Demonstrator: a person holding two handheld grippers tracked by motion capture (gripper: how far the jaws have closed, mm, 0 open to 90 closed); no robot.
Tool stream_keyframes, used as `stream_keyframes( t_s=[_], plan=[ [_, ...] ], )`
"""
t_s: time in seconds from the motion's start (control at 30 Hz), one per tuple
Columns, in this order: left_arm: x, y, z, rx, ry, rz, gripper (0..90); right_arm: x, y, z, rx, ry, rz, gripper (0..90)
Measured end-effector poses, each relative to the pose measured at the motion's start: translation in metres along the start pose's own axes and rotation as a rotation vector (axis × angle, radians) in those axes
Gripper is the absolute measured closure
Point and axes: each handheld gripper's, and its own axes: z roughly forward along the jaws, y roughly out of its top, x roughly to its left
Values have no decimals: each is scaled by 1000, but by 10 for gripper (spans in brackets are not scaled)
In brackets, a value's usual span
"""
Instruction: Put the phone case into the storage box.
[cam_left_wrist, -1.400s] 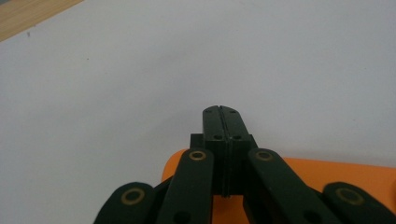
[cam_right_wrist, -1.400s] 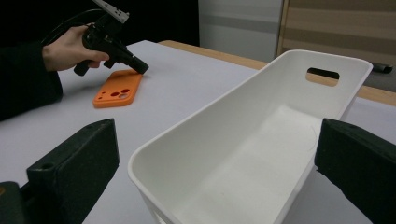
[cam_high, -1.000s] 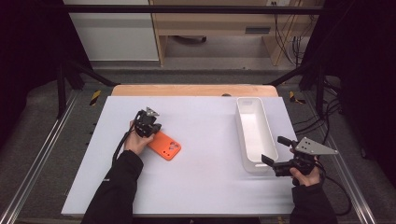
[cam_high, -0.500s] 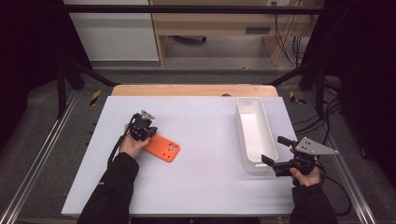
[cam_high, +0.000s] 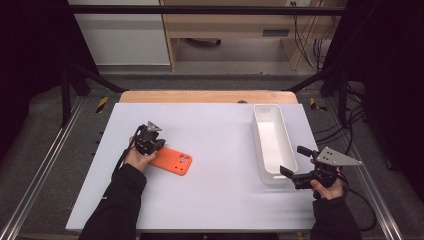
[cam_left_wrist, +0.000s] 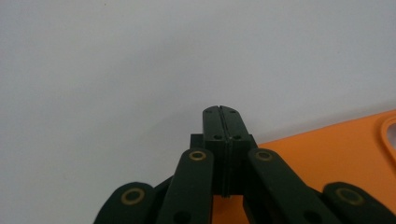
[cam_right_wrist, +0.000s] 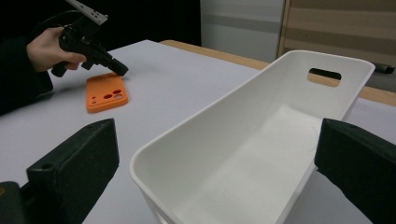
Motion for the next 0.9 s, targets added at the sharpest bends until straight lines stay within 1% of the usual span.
stream_keyframes(
  t_s=[0.17, 0.7, 0.9],
  plan=[
    [-1, -2, -3, 6, 2, 1, 900, 0, 0, 1, 2, 1, -2, 4],
    [-6, -13, -12, 9, 10, -28, 900, 0, 0, 0, 4, 3, 2, 4],
    [-8, -16, -16, 11, 14, -39, 900, 0, 0, 1, 6, 4, -3, 4]
  ],
)
